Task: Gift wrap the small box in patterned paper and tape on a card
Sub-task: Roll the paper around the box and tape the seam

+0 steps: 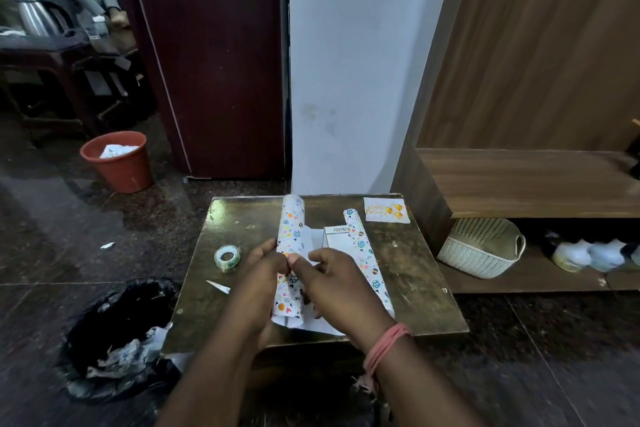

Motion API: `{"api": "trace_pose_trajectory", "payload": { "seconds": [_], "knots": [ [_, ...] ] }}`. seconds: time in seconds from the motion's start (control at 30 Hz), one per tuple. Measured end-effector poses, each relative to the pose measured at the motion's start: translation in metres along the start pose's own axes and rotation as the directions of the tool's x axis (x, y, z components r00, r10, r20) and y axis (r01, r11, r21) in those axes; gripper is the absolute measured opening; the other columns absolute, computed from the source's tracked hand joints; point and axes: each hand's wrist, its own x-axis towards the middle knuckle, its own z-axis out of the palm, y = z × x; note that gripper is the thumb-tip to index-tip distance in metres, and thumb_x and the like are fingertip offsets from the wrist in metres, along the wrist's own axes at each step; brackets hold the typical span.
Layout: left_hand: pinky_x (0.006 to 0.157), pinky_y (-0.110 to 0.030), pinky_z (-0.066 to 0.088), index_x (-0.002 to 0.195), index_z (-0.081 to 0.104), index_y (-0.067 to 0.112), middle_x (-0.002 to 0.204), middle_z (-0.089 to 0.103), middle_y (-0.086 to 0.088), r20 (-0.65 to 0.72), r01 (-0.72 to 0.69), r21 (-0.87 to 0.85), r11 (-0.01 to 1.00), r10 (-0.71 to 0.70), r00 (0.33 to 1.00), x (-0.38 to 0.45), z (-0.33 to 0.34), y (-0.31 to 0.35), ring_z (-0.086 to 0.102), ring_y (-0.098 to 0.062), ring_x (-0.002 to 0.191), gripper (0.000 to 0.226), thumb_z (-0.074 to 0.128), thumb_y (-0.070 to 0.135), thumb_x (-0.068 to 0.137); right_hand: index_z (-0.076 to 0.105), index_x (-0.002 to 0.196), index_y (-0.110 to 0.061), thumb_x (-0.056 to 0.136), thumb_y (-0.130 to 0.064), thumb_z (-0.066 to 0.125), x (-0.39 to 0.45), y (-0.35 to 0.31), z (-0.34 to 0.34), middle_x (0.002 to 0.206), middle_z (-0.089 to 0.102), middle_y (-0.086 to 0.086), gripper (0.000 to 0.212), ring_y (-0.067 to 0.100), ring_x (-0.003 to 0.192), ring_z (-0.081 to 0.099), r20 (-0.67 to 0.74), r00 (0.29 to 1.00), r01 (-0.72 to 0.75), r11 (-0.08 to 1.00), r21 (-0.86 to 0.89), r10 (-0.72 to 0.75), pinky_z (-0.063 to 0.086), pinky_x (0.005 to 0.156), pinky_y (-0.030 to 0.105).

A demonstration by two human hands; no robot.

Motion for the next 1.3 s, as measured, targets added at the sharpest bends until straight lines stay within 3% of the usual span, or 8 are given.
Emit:
{"api": "trace_pose_trajectory", "payload": {
  "seconds": [0.1, 0.23, 0.47, 0.6, 0.83, 0.97, 1.1, 1.3],
  "knots": [
    [0.089, -0.053, 0.052, 0.124, 0.067, 0.002, 0.118, 0.070, -0.027, 0.131, 0.006, -0.034, 0.999, -0.002, 0.991, -0.005, 0.006, 0.004, 0.067, -0.042, 0.099, 0.040, 0.051, 0.013, 0.088, 0.069, 0.083, -0.006, 0.088, -0.047, 0.072, -0.002, -0.011, -0.004, 0.069, 0.059, 0.008, 0.042, 0.018, 0.055, 0.052, 0.088, 0.985, -0.169, 0.908, 0.383, 0.147, 0.042, 0.057, 0.031],
    [0.099, -0.047, 0.048, 0.122, 0.070, 0.011, 0.118, 0.075, -0.014, 0.132, -0.025, -0.016, 1.000, 0.027, 0.991, -0.010, 0.011, 0.008, 0.068, -0.030, 0.106, 0.040, 0.037, 0.023, 0.104, 0.066, 0.103, 0.002, 0.092, -0.008, 0.069, 0.000, -0.029, -0.023, 0.084, 0.069, 0.018, 0.016, 0.027, 0.066, 0.067, 0.245, 0.945, -0.327, 0.570, 0.754, 0.218, 0.056, 0.059, 0.032],
    [0.070, -0.025, 0.047, 0.121, 0.068, 0.020, 0.094, 0.074, 0.017, 0.091, -0.179, 0.303, 0.936, 0.159, 0.983, 0.004, 0.022, -0.009, 0.063, -0.003, 0.081, 0.030, 0.050, 0.004, 0.102, 0.066, 0.120, 0.000, 0.082, -0.006, 0.076, 0.018, -0.007, -0.098, 0.110, 0.075, 0.019, 0.039, 0.038, 0.104, 0.072, -0.020, 0.978, -0.145, 0.755, 0.640, 0.205, 0.053, 0.099, 0.057],
    [0.084, -0.016, 0.045, 0.131, 0.060, 0.034, 0.116, 0.065, 0.021, 0.160, -0.280, 0.477, 0.833, 0.231, 0.960, 0.006, 0.036, -0.031, 0.058, 0.016, 0.099, 0.038, 0.063, 0.014, 0.100, 0.058, 0.137, -0.021, 0.025, -0.052, 0.094, 0.044, 0.040, -0.120, 0.124, 0.071, 0.002, 0.122, 0.027, 0.109, 0.070, -0.066, 0.971, -0.168, 0.850, 0.499, 0.230, 0.053, 0.100, 0.050],
    [0.067, -0.013, 0.047, 0.127, 0.054, 0.027, 0.104, 0.064, 0.017, 0.067, -0.135, 0.300, 0.945, 0.120, 0.991, 0.012, 0.057, -0.045, 0.062, 0.006, 0.089, 0.026, 0.059, 0.017, 0.104, 0.065, 0.127, -0.004, 0.088, -0.014, 0.057, 0.024, 0.028, -0.133, 0.123, 0.071, 0.019, 0.041, 0.039, 0.118, 0.065, 0.148, 0.953, -0.300, 0.746, 0.594, 0.266, 0.042, 0.111, 0.059],
    [0.079, -0.025, 0.056, 0.119, 0.063, 0.018, 0.108, 0.076, 0.005, 0.030, -0.012, 0.219, 0.976, 0.006, 1.000, 0.023, 0.048, -0.044, 0.074, -0.003, 0.090, 0.024, 0.070, 0.013, 0.096, 0.058, 0.134, 0.000, 0.095, -0.003, 0.045, 0.031, 0.041, -0.133, 0.128, 0.067, 0.022, 0.041, 0.040, 0.122, 0.063, 0.273, 0.937, -0.346, 0.689, 0.637, 0.219, 0.040, 0.113, 0.058],
    [0.109, -0.056, 0.047, 0.133, 0.060, 0.013, 0.116, 0.077, -0.003, 0.046, 0.073, 0.148, 0.986, -0.081, 0.996, 0.028, 0.037, -0.033, 0.072, -0.025, 0.112, 0.079, 0.096, 0.024, 0.064, 0.060, 0.129, 0.002, 0.096, 0.002, 0.046, 0.035, 0.036, -0.133, 0.120, 0.071, 0.021, 0.036, 0.040, 0.114, 0.067, 0.276, 0.944, -0.315, 0.745, 0.587, 0.181, 0.045, 0.107, 0.058],
    [0.113, -0.053, 0.043, 0.127, 0.065, 0.000, 0.118, 0.075, -0.016, 0.186, 0.197, -0.022, 0.980, -0.189, 0.964, 0.030, 0.025, -0.016, 0.069, -0.032, 0.116, 0.053, 0.077, 0.013, 0.077, 0.059, 0.131, 0.003, 0.087, 0.005, 0.057, 0.037, 0.028, -0.136, 0.125, 0.068, 0.024, 0.044, 0.043, 0.118, 0.064, 0.387, 0.917, -0.334, 0.721, 0.608, 0.098, 0.043, 0.109, 0.059]
  ]
}}
